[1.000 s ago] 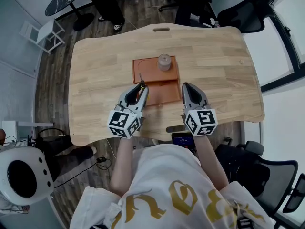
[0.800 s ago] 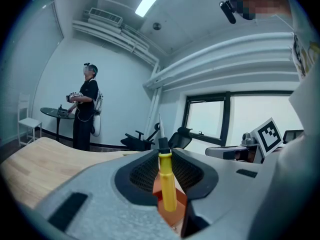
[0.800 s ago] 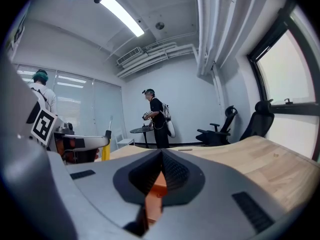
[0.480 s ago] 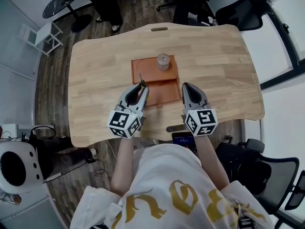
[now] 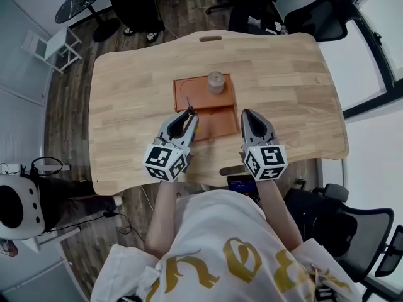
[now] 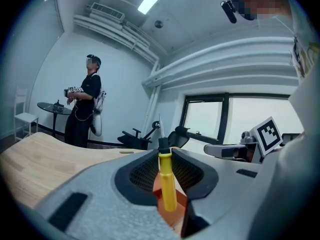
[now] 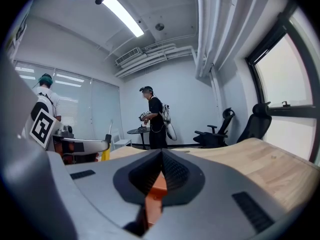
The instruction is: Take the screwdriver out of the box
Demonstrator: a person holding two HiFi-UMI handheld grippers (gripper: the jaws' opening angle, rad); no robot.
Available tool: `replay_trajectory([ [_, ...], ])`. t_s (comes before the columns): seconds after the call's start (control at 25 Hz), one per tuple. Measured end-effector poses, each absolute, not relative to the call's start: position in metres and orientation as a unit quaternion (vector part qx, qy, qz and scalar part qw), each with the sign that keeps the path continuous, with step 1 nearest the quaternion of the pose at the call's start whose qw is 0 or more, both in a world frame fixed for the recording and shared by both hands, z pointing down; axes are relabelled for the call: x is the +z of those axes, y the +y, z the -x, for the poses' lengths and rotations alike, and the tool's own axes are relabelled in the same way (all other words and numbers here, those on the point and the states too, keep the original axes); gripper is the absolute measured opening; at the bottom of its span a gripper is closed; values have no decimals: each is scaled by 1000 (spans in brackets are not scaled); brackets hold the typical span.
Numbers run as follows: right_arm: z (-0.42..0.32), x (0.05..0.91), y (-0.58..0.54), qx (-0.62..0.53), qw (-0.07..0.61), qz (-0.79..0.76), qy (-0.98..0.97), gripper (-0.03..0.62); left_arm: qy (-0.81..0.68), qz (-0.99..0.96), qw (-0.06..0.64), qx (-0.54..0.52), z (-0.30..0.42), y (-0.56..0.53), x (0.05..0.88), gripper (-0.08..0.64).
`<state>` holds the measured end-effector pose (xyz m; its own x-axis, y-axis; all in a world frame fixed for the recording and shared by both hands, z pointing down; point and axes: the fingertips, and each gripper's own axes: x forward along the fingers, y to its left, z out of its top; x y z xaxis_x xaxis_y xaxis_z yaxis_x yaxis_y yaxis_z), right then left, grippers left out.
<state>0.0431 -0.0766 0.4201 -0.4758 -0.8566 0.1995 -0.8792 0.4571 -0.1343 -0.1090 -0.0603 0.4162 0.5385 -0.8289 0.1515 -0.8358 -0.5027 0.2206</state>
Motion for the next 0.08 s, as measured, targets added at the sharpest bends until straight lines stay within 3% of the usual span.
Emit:
replay_trajectory([
  [0.08, -43, 421, -77, 110, 53, -509, -852, 11, -479, -867, 136, 14, 109, -61, 418, 81],
])
